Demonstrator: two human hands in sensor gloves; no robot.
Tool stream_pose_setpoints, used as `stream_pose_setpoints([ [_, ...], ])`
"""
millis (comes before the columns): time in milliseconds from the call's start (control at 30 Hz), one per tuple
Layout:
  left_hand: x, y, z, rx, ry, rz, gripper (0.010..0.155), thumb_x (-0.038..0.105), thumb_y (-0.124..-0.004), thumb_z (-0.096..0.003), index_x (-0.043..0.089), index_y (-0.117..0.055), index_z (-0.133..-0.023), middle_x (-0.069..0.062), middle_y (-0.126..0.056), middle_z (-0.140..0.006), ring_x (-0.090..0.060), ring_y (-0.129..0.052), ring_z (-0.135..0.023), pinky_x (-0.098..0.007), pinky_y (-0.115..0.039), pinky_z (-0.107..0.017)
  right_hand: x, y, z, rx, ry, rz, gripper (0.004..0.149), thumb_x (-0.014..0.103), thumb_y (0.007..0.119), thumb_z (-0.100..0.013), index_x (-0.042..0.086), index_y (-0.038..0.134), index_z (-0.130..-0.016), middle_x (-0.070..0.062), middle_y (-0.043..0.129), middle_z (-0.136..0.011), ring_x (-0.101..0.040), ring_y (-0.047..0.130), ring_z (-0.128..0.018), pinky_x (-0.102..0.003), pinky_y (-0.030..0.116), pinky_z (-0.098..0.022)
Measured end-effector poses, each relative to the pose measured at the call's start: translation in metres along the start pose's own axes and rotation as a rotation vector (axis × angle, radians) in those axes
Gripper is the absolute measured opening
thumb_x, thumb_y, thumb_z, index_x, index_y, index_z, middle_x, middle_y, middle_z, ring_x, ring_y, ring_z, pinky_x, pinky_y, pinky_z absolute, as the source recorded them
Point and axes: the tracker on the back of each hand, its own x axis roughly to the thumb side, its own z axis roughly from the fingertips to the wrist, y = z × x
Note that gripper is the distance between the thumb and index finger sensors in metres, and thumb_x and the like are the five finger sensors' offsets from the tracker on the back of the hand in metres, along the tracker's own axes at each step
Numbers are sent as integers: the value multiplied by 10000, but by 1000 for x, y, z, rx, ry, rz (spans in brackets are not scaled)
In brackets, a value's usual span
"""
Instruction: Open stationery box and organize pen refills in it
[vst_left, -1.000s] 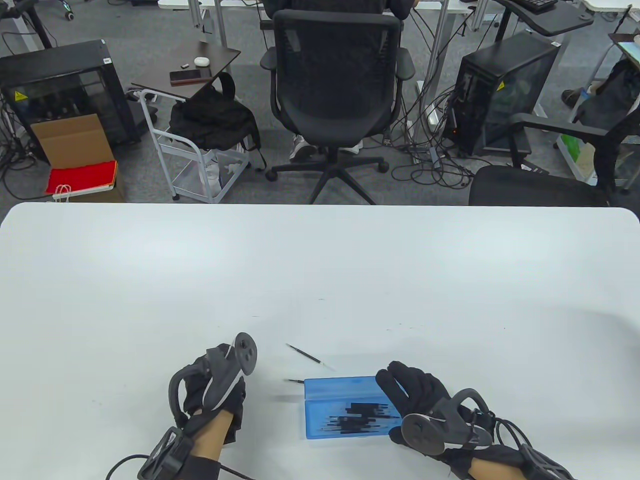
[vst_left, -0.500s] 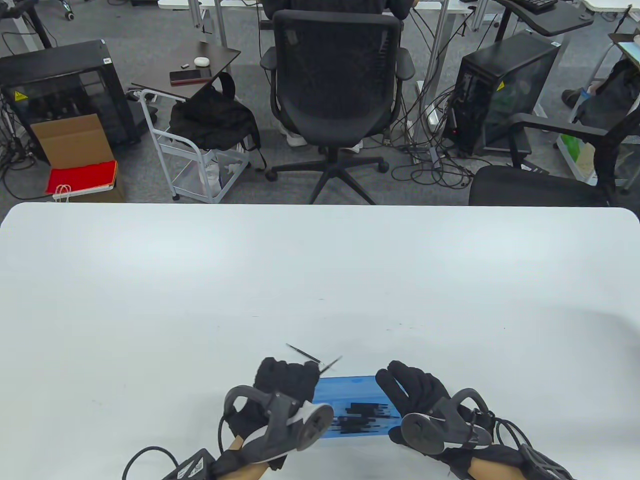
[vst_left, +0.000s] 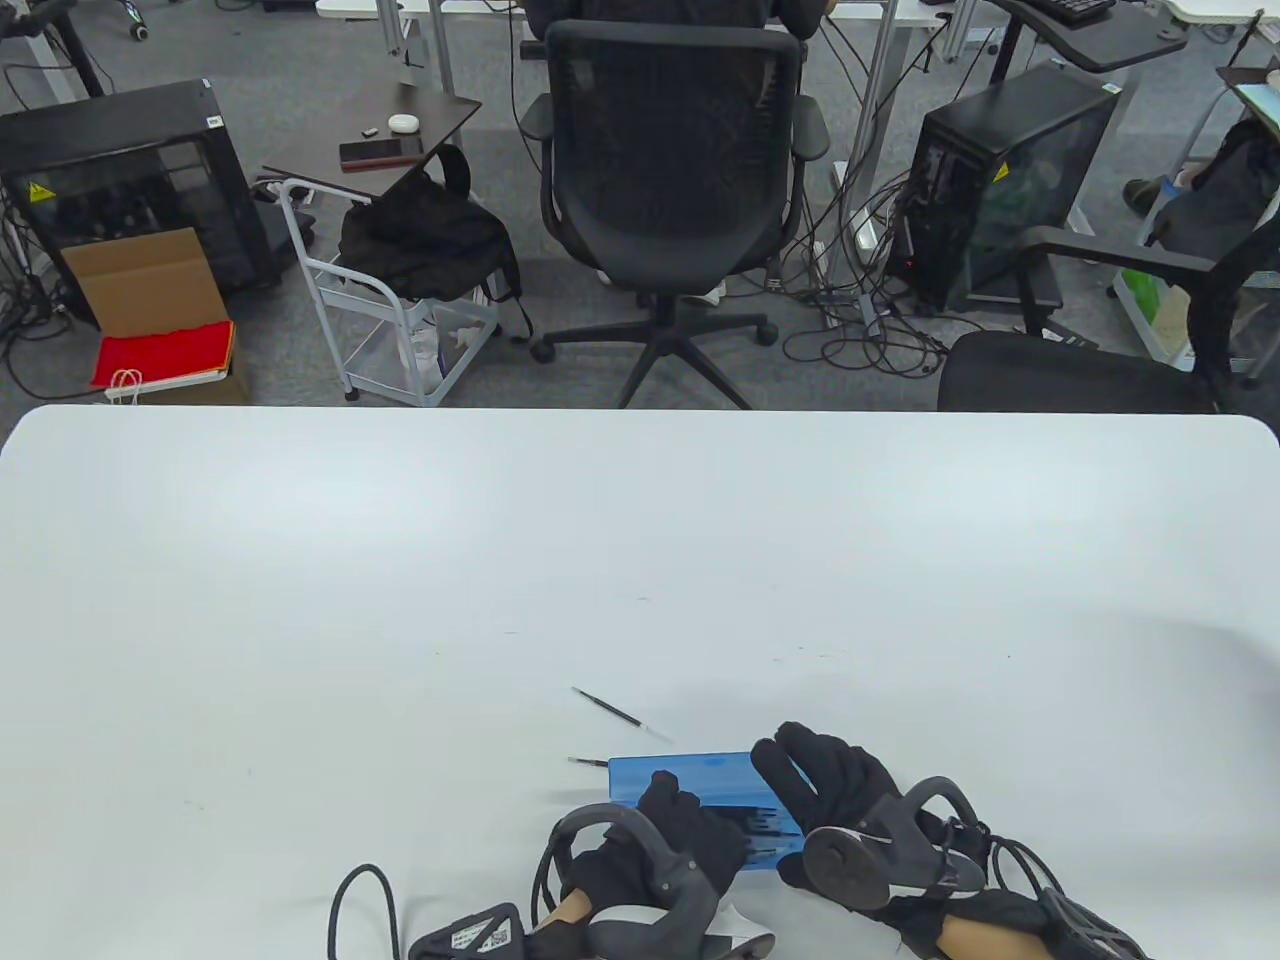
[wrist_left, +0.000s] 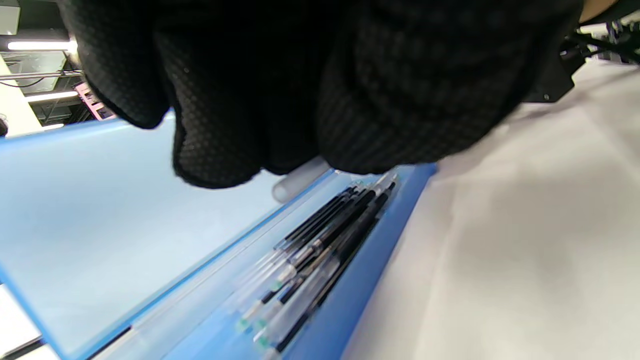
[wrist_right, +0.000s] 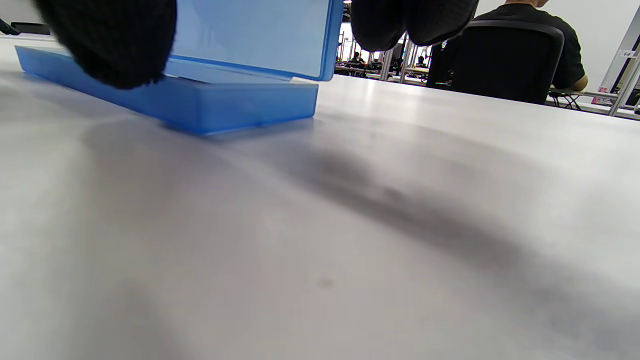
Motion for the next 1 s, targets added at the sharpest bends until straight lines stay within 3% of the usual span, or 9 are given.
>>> stream_pose_setpoints([
  [300, 0, -2, -3, -12, -19, -28, 554, 354, -952, -419, 217, -799, -933, 45, -1002, -782, -208, -1079, -665, -537, -809, -688, 0, 0, 0, 0, -1, -3, 1099, 571, 769, -481, 185, -26, -1135, -275, 107, -1225, -524, 501, -1085, -638, 524, -796],
  [500, -17, 16, 5, 56, 15, 47, 532, 347, -939, -437, 237, -795, -937, 53, -996, -805, -208, -1073, -701, -521, -803, -700, 0, 0, 0, -1, 0, -3, 1098, 573, 768, -481, 186, -25, -1134, -276, 106, -1224, -523, 500, -1086, -638, 524, -796],
  [800, -77, 44, 24, 171, 250, 145, 532, 338, -941, -447, 228, -794, -947, 44, -997, -820, -219, -1080, -711, -521, -809, -693, 0, 0, 0, 0, 1, -3, 1098, 575, 766, -482, 188, -29, -1134, -276, 106, -1224, -524, 500, -1086, -637, 524, -796],
  [900, -96, 41, 28, 159, 331, 203, 530, 328, -944, -450, 225, -796, -948, 38, -997, -821, -225, -1078, -712, -527, -807, -693, 0, 0, 0, 0, 1, -4, 1099, 574, 766, -482, 186, -29, -1134, -276, 105, -1224, -525, 500, -1085, -637, 525, -796],
  [1000, -111, 29, 27, 70, 404, 243, 549, 322, -952, -448, 223, -784, -962, 33, -987, -840, -232, -1067, -733, -538, -795, -701, 0, 0, 0, 0, 1, -3, 1098, 574, 766, -482, 188, -29, -1134, -277, 104, -1224, -525, 502, -1084, -637, 524, -796],
])
